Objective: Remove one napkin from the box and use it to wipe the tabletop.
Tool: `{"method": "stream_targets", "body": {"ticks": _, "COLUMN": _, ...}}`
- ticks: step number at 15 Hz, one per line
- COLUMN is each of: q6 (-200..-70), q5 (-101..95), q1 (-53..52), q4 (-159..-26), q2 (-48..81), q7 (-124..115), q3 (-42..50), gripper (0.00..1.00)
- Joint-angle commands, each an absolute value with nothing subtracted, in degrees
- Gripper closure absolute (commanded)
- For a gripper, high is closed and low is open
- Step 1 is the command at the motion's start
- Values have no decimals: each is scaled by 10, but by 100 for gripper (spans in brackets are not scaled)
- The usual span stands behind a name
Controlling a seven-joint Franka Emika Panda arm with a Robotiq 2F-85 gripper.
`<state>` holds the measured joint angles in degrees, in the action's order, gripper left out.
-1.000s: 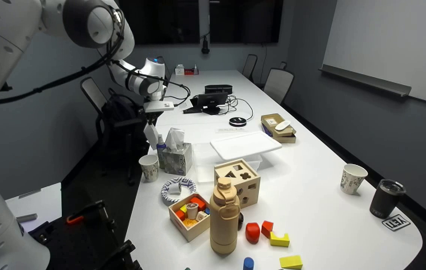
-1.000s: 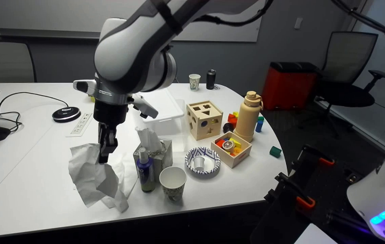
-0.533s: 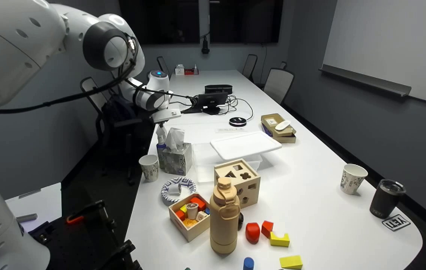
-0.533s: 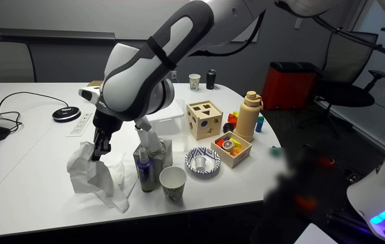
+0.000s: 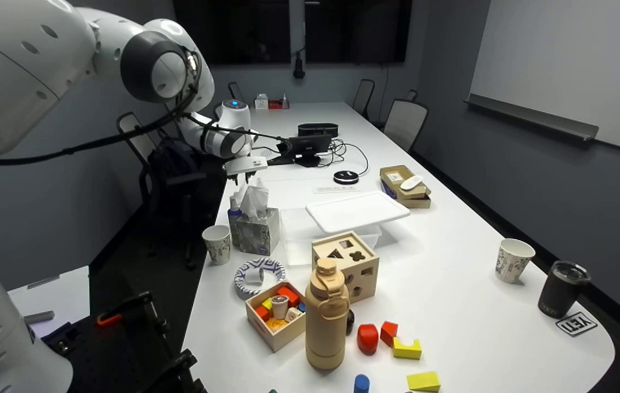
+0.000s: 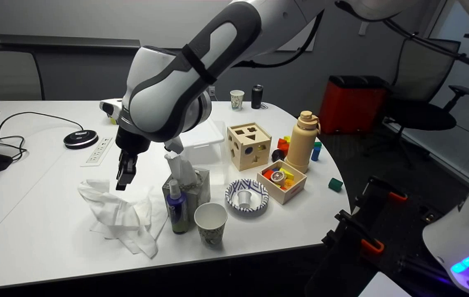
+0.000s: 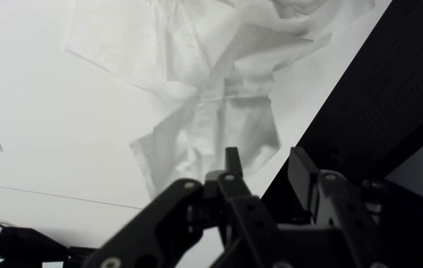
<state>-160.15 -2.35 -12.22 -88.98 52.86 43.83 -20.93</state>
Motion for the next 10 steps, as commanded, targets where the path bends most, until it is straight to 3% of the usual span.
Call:
{"method": "stream_targets", "body": {"ticks": 1, "q6": -1530, "q5": -34, "q1": -121, "q4": -910, "q2": 480, "q7": 393, "q3": -209, "gripper": 29}}
{"method": "stream_targets", "body": {"ticks": 5, "q6": -1413, "q5": -31, "q1": -132, "q4": -929, "q2": 406, "q7": 323, "q3": -194, "gripper": 0}}
{"method": "stream_targets", "body": {"ticks": 10, "q6": -1283, "q5": -32, "q1": -130, "q4": -956, "q2": 307, "q7": 250, "q3": -178, "gripper": 0}}
